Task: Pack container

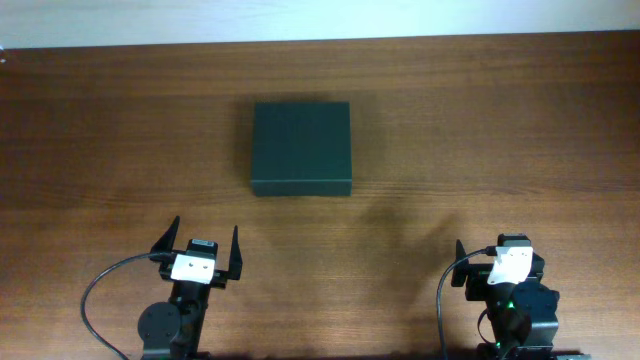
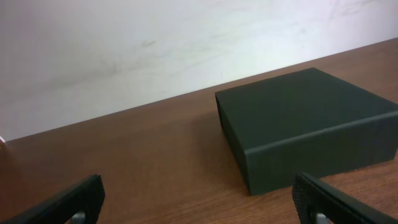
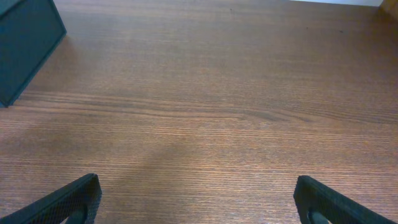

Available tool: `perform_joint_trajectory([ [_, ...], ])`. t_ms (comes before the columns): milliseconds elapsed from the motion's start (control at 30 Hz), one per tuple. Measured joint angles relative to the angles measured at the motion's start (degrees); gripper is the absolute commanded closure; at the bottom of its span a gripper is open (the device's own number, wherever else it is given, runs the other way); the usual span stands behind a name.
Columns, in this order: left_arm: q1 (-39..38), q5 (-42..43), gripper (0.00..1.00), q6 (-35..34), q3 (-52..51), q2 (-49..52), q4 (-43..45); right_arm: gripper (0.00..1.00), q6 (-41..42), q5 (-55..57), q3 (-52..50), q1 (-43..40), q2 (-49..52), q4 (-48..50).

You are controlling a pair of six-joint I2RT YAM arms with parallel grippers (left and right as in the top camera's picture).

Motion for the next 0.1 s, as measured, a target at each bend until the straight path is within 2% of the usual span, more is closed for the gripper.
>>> perform_joint_trajectory([
  [100, 0.00, 0.00, 0.01, 0.00, 0.00, 0.00, 0.00, 0.01, 0.00, 0.00, 0.00, 0.00, 0.00, 0.00],
])
